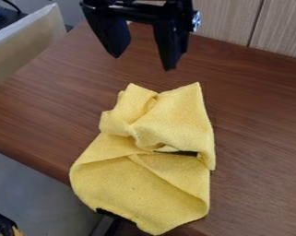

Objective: Unfold the cloth from bottom to top

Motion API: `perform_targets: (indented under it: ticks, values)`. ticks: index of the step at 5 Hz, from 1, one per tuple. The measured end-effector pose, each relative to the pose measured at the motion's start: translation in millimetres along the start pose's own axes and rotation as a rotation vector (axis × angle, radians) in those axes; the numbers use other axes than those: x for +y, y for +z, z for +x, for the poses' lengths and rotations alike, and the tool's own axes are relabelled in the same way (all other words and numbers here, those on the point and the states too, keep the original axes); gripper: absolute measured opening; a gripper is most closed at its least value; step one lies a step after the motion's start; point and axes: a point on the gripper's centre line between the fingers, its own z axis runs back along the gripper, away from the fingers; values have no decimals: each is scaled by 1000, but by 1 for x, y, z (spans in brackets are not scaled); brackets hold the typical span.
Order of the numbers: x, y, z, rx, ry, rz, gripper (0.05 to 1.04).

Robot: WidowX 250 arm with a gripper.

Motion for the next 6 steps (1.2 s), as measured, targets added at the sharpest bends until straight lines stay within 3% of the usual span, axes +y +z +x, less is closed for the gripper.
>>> perform_targets:
  ticks: [1,3,5,6]
  values:
    - [0,-3,-3,17,-6,-3,1000]
    - [12,-2,-13,49,-288,-57,1000]
    - [27,-15,-33,95,-533,-23,1000]
    - [17,-27,-39,132,-634,-28,1000]
